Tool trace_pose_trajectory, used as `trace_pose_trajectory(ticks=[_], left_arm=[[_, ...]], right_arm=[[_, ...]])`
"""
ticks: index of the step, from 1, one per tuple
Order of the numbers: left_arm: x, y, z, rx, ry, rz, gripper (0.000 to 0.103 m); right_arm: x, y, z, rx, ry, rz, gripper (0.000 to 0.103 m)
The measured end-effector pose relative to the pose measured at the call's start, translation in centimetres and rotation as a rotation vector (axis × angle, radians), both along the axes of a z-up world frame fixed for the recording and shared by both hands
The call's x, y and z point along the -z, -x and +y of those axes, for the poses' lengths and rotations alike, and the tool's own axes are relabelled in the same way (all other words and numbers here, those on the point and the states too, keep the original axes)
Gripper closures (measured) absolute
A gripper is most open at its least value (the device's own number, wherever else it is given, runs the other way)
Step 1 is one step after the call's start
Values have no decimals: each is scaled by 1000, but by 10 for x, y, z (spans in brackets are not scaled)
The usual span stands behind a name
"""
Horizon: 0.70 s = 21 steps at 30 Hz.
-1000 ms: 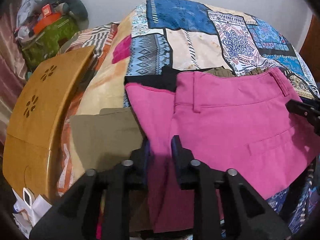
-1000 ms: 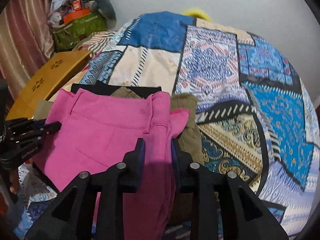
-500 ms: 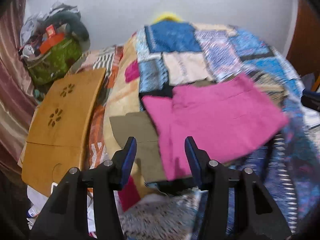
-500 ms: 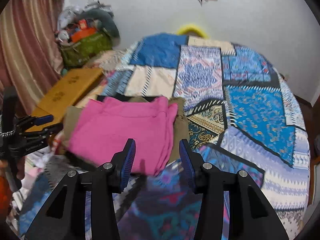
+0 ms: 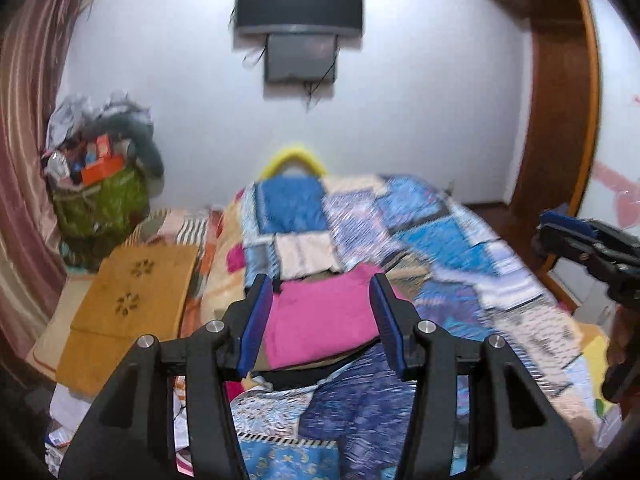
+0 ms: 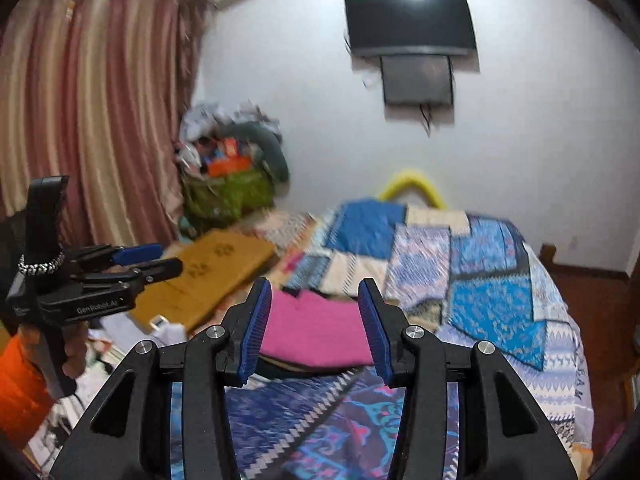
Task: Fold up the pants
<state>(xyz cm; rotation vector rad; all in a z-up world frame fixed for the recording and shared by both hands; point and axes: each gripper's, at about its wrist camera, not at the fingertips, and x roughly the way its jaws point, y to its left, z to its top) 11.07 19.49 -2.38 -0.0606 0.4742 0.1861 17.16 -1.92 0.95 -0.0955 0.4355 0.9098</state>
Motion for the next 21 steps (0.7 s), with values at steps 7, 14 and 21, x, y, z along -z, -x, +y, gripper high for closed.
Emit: trace_pose_trajectory(ticks=[7, 14, 21], left_arm=[[-41, 64, -52, 11, -94, -143, 52], [-56, 113, -75, -23, -87, -231, 34], [-54, 138, -74, -73, -61, -260, 6]], right_arm=[[-29, 48, -24, -2, -112, -48, 62], [-42, 93, -42, 35, -151, -139, 52], [-45, 111, -54, 113, -200, -175, 9]])
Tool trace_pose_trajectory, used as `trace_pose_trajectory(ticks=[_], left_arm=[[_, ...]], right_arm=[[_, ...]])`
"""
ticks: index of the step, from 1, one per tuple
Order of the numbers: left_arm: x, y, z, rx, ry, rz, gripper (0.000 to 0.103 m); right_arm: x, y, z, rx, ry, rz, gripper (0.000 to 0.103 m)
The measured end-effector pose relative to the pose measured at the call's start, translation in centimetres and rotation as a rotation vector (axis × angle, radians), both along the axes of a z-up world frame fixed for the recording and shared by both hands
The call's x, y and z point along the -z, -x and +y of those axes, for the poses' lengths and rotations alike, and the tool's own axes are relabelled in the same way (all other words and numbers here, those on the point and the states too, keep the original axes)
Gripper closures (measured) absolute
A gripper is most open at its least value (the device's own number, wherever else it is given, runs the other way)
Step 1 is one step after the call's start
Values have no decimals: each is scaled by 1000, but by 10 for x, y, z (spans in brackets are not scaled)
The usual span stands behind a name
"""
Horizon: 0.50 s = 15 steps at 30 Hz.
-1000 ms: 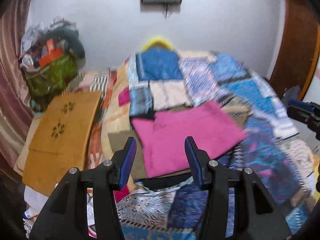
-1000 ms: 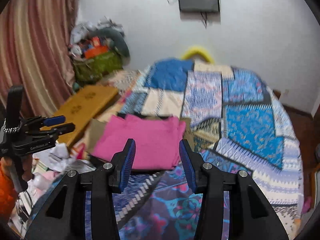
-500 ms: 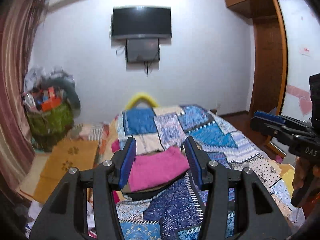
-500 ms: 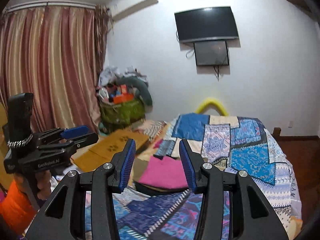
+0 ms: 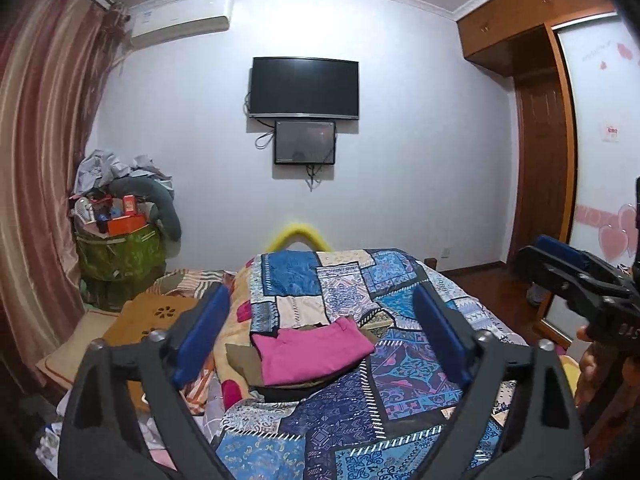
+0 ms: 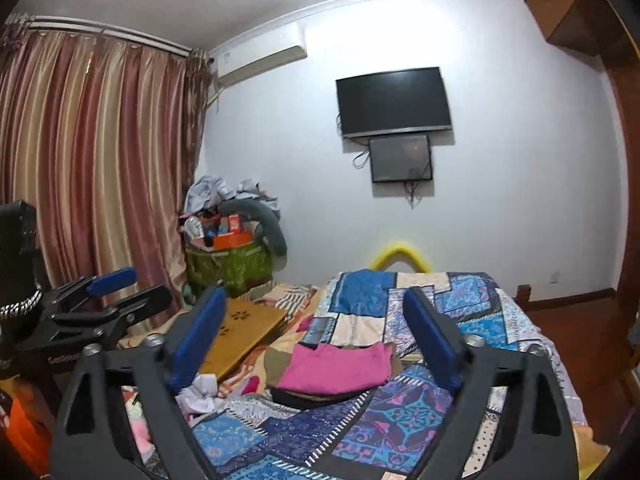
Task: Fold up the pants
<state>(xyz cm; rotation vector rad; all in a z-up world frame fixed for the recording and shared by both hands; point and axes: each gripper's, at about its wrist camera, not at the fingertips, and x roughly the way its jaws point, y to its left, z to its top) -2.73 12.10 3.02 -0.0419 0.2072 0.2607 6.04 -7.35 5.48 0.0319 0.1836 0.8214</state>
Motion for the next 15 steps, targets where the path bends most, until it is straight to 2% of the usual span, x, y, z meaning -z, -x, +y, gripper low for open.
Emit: trace_pose_trajectory(ticks=[2, 15], left_arm=[[1, 4, 2, -13, 12, -5, 1], [6, 0, 3, -26, -4, 0, 0]], right_arm=[[-1, 4, 0, 10, 1, -9, 0], [6, 11, -2, 21, 17, 1, 0]])
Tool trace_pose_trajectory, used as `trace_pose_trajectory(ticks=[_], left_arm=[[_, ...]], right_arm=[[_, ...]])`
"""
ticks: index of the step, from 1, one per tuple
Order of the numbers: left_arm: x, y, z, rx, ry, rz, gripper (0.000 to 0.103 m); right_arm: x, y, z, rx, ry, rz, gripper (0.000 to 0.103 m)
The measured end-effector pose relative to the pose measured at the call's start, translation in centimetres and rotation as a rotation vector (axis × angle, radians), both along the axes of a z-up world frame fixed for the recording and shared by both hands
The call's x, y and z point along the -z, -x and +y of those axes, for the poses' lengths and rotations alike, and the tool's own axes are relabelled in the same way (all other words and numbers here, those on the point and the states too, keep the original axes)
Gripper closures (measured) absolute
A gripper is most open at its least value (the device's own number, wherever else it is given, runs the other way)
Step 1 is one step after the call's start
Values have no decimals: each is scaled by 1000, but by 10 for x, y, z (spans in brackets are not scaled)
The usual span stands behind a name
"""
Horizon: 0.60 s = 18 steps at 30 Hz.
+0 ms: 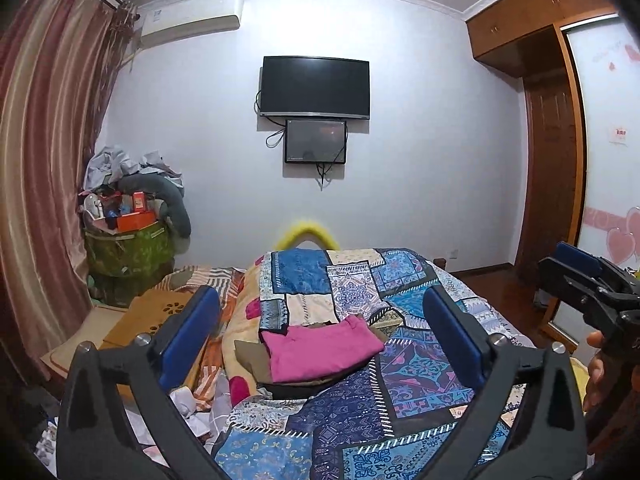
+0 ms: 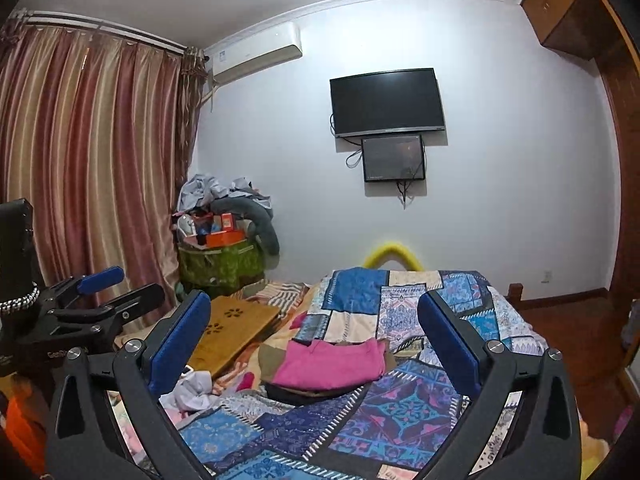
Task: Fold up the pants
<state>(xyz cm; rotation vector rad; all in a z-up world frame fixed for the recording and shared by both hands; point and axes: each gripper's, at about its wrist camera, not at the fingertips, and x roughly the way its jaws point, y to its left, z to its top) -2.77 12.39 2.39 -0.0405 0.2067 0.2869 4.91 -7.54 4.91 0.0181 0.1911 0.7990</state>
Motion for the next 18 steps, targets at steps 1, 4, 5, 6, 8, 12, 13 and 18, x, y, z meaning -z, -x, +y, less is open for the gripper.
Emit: trace_pose_trajectory(ticks=[1, 4, 5, 6, 8, 12, 13, 18], left_arm=[[0, 0, -1, 1, -1, 0, 0], [1, 0, -3, 6, -7, 3, 0], [1, 0, -3, 7, -10, 3, 0], [1, 0, -4, 8, -14, 3, 0], [1, 0, -6, 9, -20, 1, 0], [3, -2, -7, 17, -25, 4, 0], [2, -2, -7, 18, -26, 4, 0], [4, -3, -8, 22, -31, 6, 0]], right_arm=[[1, 0, 0, 0, 2, 1, 0], [2, 1, 1, 1, 4, 7, 0], [2, 1, 1, 2, 5, 10, 0], [3, 1, 1, 4, 6, 12, 0], [4, 1, 0, 6, 8, 16, 0], [6, -1, -1, 7, 8, 28, 0], [6, -1, -1, 8, 8, 30, 0], [6, -1, -2, 9, 7, 33, 0]])
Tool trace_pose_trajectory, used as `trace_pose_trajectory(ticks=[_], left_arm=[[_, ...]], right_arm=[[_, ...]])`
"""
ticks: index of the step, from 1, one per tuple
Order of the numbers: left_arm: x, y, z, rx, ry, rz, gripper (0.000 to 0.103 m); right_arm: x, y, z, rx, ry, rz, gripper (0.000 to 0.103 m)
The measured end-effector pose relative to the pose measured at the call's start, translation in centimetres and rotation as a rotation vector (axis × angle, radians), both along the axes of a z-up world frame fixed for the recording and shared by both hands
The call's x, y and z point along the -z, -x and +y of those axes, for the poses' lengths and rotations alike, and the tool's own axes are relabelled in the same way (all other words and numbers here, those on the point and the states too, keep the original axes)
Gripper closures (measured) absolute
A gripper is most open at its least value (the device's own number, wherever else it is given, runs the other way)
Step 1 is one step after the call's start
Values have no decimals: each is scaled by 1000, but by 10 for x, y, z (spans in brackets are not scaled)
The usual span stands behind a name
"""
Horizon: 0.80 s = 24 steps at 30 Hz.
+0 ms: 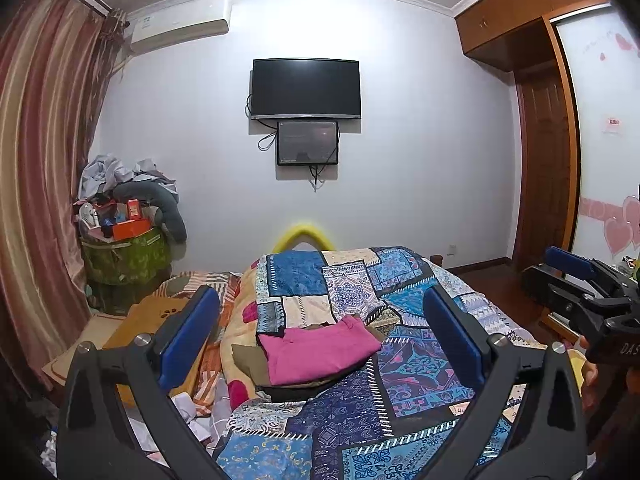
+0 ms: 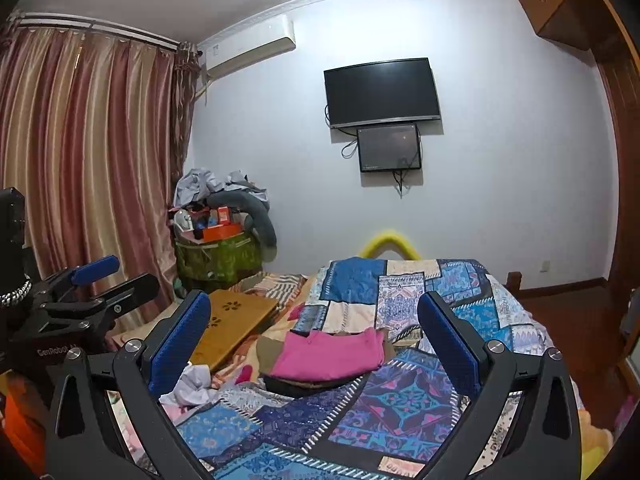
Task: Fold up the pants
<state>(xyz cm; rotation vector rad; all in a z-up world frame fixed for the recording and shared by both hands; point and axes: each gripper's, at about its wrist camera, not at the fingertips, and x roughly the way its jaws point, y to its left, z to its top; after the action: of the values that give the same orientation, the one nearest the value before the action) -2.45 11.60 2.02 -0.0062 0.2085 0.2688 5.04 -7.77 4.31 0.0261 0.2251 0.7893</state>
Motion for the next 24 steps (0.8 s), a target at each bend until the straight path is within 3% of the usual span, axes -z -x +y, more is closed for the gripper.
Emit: trace_pose_trajectory(ticks=[24], left_arm=[[2, -2, 3, 3, 6, 12, 0]], right_arm=[[0, 0, -2, 10, 4, 5, 0]])
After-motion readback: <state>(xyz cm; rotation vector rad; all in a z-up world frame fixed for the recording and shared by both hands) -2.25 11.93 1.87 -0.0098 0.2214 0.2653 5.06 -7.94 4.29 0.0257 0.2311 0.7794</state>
